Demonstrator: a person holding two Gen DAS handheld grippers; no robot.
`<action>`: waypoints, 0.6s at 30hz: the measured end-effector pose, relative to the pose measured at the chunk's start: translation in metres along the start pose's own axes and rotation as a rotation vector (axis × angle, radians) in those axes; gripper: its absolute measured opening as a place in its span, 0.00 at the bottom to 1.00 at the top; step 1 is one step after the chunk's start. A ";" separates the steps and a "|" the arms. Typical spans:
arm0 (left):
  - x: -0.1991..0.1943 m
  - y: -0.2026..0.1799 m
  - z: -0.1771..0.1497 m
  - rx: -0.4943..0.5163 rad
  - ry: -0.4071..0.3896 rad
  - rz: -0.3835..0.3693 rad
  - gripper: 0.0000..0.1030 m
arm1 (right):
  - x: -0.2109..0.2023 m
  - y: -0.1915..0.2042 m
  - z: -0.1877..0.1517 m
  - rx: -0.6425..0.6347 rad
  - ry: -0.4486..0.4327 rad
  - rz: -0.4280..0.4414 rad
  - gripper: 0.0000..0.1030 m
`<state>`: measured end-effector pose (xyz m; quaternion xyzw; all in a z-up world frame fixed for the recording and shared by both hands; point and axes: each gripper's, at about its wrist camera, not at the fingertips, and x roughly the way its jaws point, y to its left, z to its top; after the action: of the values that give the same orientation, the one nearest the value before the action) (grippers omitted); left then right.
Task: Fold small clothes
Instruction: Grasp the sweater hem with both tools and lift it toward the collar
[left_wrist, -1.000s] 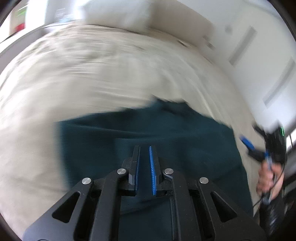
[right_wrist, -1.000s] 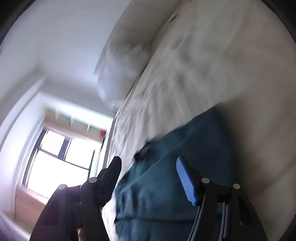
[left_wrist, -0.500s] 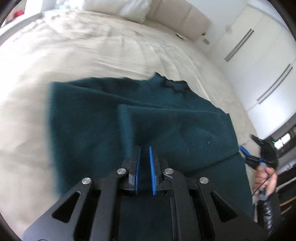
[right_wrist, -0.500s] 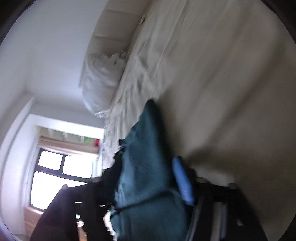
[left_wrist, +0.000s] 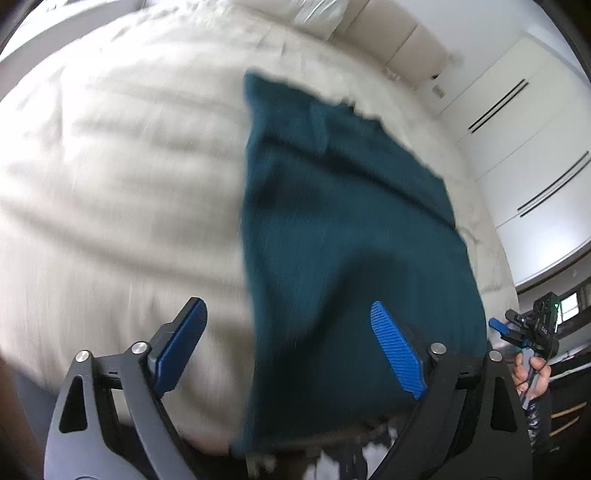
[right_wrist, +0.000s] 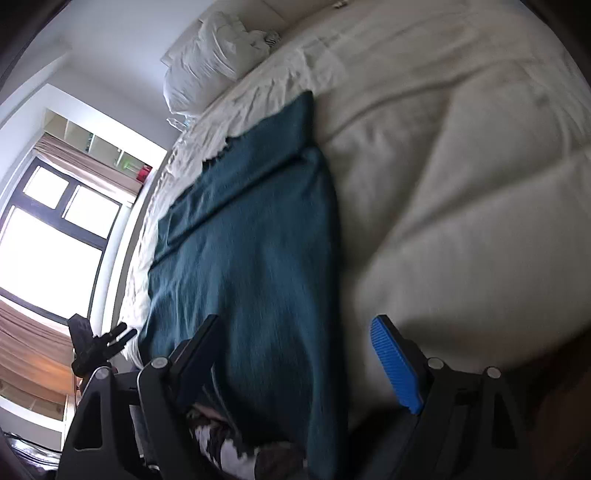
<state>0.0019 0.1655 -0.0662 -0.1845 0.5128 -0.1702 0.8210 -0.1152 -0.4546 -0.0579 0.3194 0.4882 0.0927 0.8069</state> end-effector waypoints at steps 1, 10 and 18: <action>-0.001 0.001 -0.009 -0.004 0.015 -0.004 0.83 | -0.001 0.001 -0.008 0.003 0.015 -0.003 0.82; -0.006 0.013 -0.051 -0.027 0.114 -0.036 0.77 | -0.001 0.006 -0.047 -0.008 0.112 -0.015 0.76; 0.016 0.017 -0.060 -0.029 0.150 -0.043 0.59 | 0.016 0.013 -0.050 -0.040 0.180 -0.067 0.75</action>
<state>-0.0447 0.1657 -0.1112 -0.1942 0.5713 -0.1938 0.7735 -0.1473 -0.4159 -0.0777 0.2769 0.5672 0.1036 0.7686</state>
